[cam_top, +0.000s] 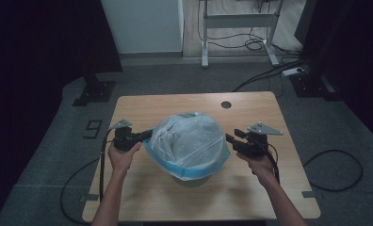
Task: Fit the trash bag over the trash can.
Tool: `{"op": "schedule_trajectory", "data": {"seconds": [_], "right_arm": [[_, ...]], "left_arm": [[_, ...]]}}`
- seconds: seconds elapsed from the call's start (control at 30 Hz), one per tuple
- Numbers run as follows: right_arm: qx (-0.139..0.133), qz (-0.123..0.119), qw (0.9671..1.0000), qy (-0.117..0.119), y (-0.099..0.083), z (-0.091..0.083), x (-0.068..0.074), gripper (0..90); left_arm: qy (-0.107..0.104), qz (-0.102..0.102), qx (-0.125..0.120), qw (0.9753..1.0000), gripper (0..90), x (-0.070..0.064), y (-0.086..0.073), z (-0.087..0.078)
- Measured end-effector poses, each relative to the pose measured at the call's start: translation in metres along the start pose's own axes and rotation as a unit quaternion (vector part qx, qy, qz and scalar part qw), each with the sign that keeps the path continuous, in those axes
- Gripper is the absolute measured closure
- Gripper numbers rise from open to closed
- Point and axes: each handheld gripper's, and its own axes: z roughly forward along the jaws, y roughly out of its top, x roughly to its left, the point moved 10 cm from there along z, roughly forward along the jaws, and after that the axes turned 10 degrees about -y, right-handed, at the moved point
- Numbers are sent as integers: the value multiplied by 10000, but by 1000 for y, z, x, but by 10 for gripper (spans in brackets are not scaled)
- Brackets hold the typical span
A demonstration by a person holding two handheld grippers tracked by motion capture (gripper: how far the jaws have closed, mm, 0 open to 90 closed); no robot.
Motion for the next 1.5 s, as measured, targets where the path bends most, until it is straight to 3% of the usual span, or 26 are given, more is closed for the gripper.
{"op": "schedule_trajectory", "data": {"seconds": [0.1, 0.3, 0.5, 0.53, 0.57, 0.73, 0.87, 1.0, 1.1, 1.3, 1.43, 1.5], "right_arm": [[-21, -78, 9998, 180, -6, -15, 7, 499], [-79, -334, 9960, 822, -21, -50, 37, 485], [-120, -629, 9869, 1478, -29, -71, 70, 464], [-120, -629, 9869, 1478, -29, -71, 70, 464], [-129, -754, 9819, 1730, -30, -75, 80, 459], [-92, -1074, 9742, 1983, -33, -77, 98, 430], [-50, -1235, 9709, 2053, -33, -74, 104, 434], [-38, -1429, 9697, 1980, -37, -70, 110, 470], [-149, -1610, 9697, 1829, -39, -69, 114, 569], [-354, -1749, 9718, 1542, -39, -70, 117, 757], [-421, -1708, 9723, 1539, -38, -70, 118, 887], [-438, -1675, 9724, 1565, -39, -70, 118, 893]], "left_arm": [[14, -6, 2, 10000, 900, -1, 0, 0], [31, -20, 24, 10000, 900, -2, 0, 1], [61, -21, 51, 10000, 900, -3, 0, 0], [61, -21, 51, 10000, 900, -3, 0, 0], [62, -22, 52, 10000, 900, -4, 0, 0], [71, -39, 74, 9999, 900, -4, -1, 0], [65, -49, 80, 9999, 900, -4, -1, 1], [61, -57, 92, 9999, 900, -4, -3, 3], [55, -68, 96, 9999, 900, -4, -3, 4], [44, -81, 104, 9999, 900, -3, -4, 5], [37, -78, 104, 9999, 900, -4, -5, 5], [36, -81, 107, 9999, 900, -4, -5, 5]]}}
